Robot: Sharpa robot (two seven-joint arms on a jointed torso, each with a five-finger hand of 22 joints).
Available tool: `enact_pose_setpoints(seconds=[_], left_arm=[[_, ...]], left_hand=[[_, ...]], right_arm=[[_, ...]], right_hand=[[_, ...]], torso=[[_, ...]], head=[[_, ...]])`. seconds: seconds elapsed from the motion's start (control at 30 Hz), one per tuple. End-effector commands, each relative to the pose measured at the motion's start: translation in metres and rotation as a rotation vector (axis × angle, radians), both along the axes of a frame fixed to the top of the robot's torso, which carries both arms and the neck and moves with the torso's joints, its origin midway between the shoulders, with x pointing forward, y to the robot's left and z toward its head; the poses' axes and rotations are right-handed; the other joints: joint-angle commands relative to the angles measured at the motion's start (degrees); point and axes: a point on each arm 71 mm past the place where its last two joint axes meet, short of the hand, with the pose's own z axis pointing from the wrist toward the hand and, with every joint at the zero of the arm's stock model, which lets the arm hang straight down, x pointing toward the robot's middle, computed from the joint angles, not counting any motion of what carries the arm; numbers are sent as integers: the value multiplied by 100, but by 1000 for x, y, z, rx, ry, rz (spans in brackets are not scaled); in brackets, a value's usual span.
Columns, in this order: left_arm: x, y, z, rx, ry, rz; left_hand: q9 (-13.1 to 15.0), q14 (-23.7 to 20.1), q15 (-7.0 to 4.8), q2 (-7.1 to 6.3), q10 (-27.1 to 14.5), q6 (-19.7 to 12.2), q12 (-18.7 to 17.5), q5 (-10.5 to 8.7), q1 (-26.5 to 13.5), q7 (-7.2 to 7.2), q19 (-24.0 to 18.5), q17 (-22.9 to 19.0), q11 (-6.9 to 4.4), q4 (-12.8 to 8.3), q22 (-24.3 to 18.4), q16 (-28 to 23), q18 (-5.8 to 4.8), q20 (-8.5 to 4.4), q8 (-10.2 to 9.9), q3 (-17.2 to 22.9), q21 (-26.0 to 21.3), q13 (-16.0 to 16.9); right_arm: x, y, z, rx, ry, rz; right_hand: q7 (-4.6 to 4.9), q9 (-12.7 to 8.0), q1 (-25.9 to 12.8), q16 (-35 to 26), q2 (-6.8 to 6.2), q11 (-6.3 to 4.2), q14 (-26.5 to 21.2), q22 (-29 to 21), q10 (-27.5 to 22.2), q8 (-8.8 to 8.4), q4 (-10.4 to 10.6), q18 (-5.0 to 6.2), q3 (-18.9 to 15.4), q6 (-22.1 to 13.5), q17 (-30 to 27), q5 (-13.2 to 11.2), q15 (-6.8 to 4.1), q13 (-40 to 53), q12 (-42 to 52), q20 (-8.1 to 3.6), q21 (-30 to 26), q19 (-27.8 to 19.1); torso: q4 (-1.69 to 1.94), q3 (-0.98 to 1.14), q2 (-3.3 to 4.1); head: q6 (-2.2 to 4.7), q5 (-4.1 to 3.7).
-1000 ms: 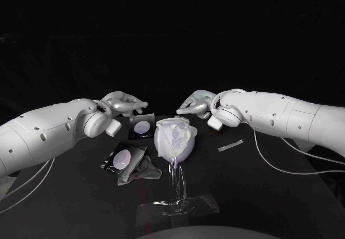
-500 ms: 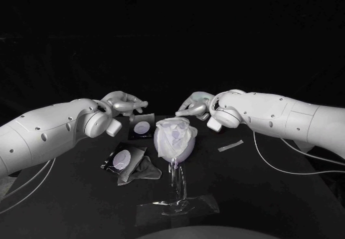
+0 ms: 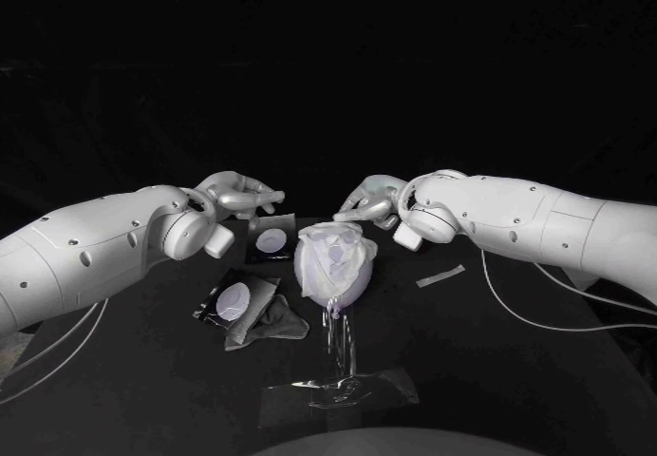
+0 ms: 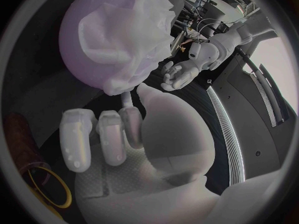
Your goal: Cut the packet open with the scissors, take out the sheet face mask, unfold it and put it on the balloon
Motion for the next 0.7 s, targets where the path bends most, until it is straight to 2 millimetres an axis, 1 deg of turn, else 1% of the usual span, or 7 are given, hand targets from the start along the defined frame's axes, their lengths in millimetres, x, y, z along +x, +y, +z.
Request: enact_pose_setpoints(seconds=[0.03, 0.27, 0.43, 0.57, 0.63, 0.67, 0.7], left_arm=[[0, -1, 2, -11, -3, -3], [1, 1, 2, -3, -6, 0], [1, 0, 2, -1, -6, -2], [0, -1, 2, -1, -6, -5], [0, -1, 2, -1, -5, -6], [0, -2, 2, -1, -5, -7], [0, -2, 2, -2, -4, -8]], left_hand=[[-7, 49, -3, -23, 31, 45, -20, 9, 41, 10, 54, 4, 8, 33, 5, 36, -51, 3, -28, 6, 14, -7], [-10, 62, -4, -27, 35, 47, -21, 10, 45, 9, 69, 21, 7, 38, 19, 42, -54, 1, -32, 6, 25, -9], [-14, 72, -5, -32, 37, 45, -23, 9, 55, 9, 80, 30, 7, 40, 28, 47, -56, -1, -38, 7, 33, -12], [-14, 72, -5, -32, 37, 45, -23, 9, 55, 9, 80, 30, 7, 40, 28, 47, -56, -1, -38, 7, 33, -12], [-14, 72, -5, -32, 37, 45, -23, 9, 55, 9, 80, 30, 7, 40, 28, 47, -56, -1, -38, 7, 33, -12], [-14, 72, -5, -32, 37, 45, -23, 9, 55, 9, 80, 30, 7, 40, 28, 47, -56, -1, -38, 7, 33, -12], [-14, 72, -5, -32, 37, 45, -23, 9, 55, 9, 80, 30, 7, 40, 28, 47, -56, -1, -38, 7, 33, -12]], right_arm=[[-2, 1, -1, -8, 18, 26], [-1, -1, -2, -2, 22, 20], [-2, 0, -2, -4, 24, 30], [-4, 2, -2, -9, 21, 39], [-4, 2, -2, -10, 16, 37], [-4, 2, -2, -9, 12, 34], [-3, 2, -2, -7, 7, 29]], right_hand=[[1, -5, -26, 24, 14, 35, 599, 1378, 49, -27, 13, -71, -23, 42, 1509, -9, 4, 793, 10, -19, 17, 395], [-24, 4, -28, 24, 34, 18, 599, 1380, 54, -11, 10, -72, -28, 174, 1509, -8, -4, 802, 20, -17, 24, 397], [-68, 24, 97, 24, 90, -21, 599, 1387, 69, 26, -84, -77, 43, 322, 1509, -8, -31, 820, 41, -30, 47, 410], [-195, 88, 351, 24, 150, -126, 599, 1401, 105, 163, -312, -87, 190, 601, 1509, -7, -111, 861, 88, -82, 89, 434], [-211, 96, 381, 24, 159, -141, 599, 1402, 106, 178, -346, -88, 214, 628, 1509, -7, -126, 861, 87, -96, 92, 437], [-270, 138, 490, 24, 188, -190, 599, 1409, 119, 255, -458, -92, 292, 738, 1509, -6, -162, 874, 102, -125, 111, 447], [-286, 156, 506, 24, 192, -204, 599, 1410, 127, 282, -491, -93, 315, 765, 1509, -7, -179, 882, 110, -142, 114, 449]], torso=[[-11, 2, -4], [-8, 6, 3], [-8, 3, 8], [-9, 2, 5], [-10, 1, 5], [-6, 0, 4], [-5, -1, 4]], head=[[-9, -3], [0, -6], [-9, -16], [-13, -17], [-16, -17], [-16, -20], [-18, -23]])
